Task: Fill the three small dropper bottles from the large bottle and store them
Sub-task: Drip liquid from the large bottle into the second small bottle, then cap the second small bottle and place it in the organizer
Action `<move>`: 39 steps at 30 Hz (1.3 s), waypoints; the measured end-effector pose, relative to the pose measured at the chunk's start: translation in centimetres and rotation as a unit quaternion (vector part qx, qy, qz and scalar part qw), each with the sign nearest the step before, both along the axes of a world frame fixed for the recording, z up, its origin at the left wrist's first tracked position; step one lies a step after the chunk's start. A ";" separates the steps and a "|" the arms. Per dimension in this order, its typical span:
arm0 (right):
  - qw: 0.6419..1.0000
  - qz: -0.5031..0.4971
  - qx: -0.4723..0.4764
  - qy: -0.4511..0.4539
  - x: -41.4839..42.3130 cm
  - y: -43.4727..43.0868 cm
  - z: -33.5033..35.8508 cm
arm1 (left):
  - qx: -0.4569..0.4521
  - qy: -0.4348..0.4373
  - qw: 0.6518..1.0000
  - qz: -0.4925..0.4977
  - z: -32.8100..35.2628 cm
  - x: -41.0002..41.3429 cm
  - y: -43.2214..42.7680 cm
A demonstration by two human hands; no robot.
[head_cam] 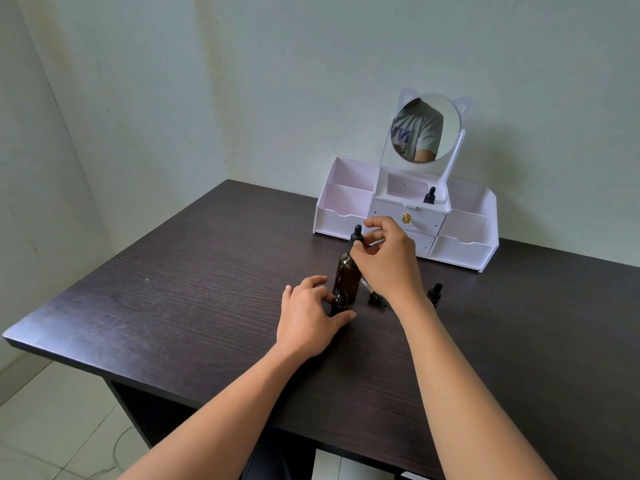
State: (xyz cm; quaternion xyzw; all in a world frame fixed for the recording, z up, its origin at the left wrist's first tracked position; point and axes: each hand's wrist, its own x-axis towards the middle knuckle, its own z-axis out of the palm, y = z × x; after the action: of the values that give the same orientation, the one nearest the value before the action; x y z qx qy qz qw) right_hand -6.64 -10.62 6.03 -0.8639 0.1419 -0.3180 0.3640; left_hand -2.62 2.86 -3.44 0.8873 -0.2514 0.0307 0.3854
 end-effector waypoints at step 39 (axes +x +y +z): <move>0.951 -0.058 -0.113 0.281 -3.5 -0.8 -4.4 | -0.010 -0.008 1.000 0.000 0.3 -0.3 0.2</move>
State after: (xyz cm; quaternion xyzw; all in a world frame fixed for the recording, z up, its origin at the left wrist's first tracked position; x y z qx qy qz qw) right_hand -10.14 -11.46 1.63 -0.9439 0.2517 -0.0971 0.1906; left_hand -2.91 3.02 -3.15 0.8831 -0.2542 0.0402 0.3923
